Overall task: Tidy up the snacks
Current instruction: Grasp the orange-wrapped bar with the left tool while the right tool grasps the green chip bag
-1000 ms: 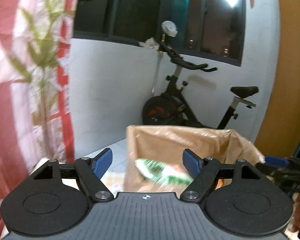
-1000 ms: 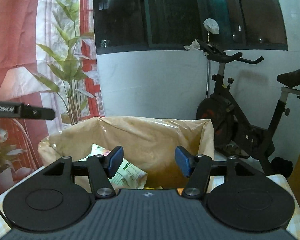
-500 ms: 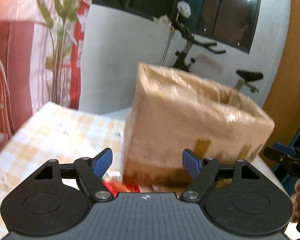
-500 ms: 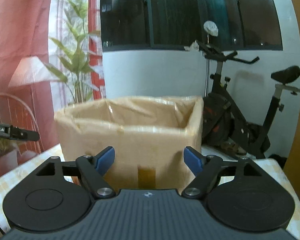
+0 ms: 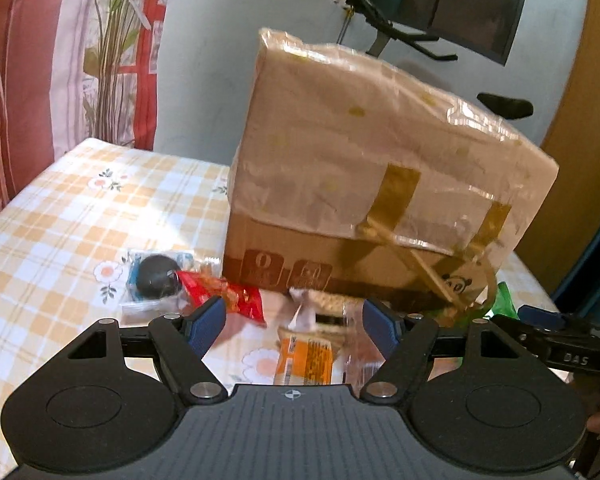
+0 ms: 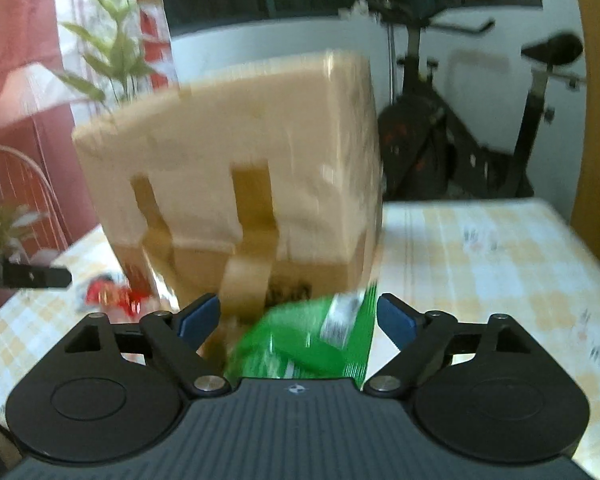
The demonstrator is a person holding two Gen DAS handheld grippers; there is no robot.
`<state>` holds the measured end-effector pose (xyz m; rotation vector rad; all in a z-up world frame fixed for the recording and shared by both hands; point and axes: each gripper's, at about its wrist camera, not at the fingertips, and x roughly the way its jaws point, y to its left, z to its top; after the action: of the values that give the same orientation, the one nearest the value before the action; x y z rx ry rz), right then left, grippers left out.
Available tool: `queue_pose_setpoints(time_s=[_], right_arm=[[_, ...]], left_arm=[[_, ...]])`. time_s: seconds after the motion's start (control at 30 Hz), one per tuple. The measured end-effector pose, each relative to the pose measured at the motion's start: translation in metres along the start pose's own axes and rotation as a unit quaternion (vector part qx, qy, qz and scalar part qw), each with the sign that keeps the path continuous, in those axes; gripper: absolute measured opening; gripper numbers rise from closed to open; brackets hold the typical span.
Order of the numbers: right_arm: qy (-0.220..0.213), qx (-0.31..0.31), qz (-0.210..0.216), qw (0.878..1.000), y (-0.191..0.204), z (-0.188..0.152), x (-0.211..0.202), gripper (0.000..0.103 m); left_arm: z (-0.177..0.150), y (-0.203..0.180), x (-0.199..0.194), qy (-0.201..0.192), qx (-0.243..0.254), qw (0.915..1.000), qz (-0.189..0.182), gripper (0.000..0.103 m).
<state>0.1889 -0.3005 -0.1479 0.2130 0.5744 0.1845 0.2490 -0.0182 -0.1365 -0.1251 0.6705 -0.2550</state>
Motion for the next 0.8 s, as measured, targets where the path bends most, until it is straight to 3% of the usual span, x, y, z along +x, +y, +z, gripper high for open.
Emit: queue_pose_setpoints(time_s=[0.1, 0.3, 0.4, 0.43, 0.47, 0.8], right_arm=[[0.009, 0.002, -0.014, 1.000, -0.002, -0.009, 0.007, 0.091], [0.030, 0.061, 0.011, 0.998, -0.015, -0.022, 0.024, 0.094], [0.023, 0.074, 0.028, 0.997, -0.018, -0.031, 0.023, 0.087], [0.015, 0.072, 0.037, 0.997, -0.018, -0.033, 0.021, 0.078], [0.007, 0.066, 0.031, 0.997, -0.016, -0.035, 0.019, 0.076], [-0.014, 0.060, 0.024, 0.998, -0.013, -0.040, 0.019, 0.075]], left_arm=[[-0.006, -0.005, 0.005, 0.017, 0.001, 0.9998, -0.006, 0.077], [-0.015, -0.006, 0.015, 0.041, 0.001, 0.9991, -0.010, 0.077], [-0.019, -0.004, 0.020, 0.056, -0.002, 0.9984, -0.008, 0.076], [-0.020, -0.004, 0.022, 0.061, -0.003, 0.9981, -0.008, 0.076], [-0.022, -0.004, 0.023, 0.065, -0.003, 0.9979, -0.007, 0.075], [-0.031, -0.011, 0.037, 0.095, 0.011, 0.9954, -0.005, 0.073]])
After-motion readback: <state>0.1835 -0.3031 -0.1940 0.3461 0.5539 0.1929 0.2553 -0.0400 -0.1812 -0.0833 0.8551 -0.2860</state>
